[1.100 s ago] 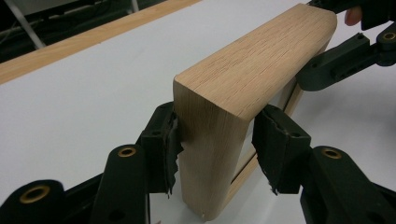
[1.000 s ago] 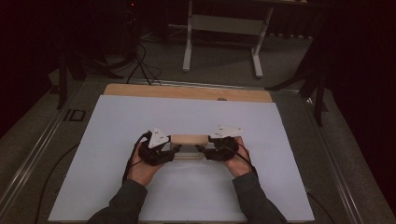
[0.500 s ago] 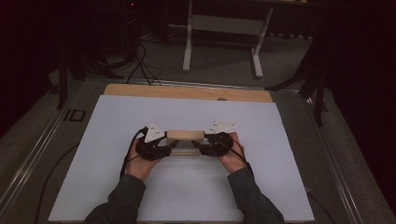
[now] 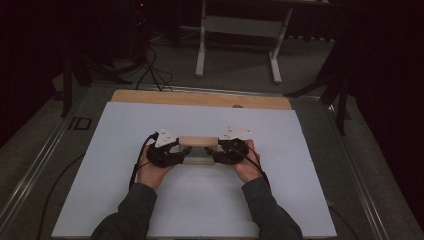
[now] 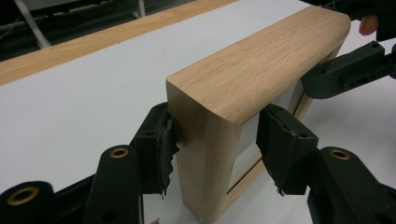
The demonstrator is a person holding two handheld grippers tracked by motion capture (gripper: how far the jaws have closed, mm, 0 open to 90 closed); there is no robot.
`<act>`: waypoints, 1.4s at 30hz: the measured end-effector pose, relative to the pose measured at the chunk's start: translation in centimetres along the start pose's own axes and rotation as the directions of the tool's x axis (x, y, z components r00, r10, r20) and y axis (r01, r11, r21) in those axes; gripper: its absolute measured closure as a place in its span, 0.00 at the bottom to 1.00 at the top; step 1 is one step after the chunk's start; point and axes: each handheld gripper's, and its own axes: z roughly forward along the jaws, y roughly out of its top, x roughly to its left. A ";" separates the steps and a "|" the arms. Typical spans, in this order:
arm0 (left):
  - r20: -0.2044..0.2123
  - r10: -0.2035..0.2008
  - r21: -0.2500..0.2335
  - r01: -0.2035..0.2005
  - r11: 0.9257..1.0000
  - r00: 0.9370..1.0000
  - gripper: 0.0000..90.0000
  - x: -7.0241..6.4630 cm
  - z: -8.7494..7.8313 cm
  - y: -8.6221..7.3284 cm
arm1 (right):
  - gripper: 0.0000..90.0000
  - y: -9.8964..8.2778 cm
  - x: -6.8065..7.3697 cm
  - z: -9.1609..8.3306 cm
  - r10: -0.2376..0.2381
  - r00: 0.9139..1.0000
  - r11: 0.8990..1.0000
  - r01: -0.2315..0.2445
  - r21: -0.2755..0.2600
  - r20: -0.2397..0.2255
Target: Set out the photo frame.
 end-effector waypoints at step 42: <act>0.006 -0.125 0.003 0.125 0.992 0.992 0.46 1.8 2.3 0.4 | 0.46 -0.3 -1.6 1.6 0.112 0.994 0.994 -0.112 0.005 0.020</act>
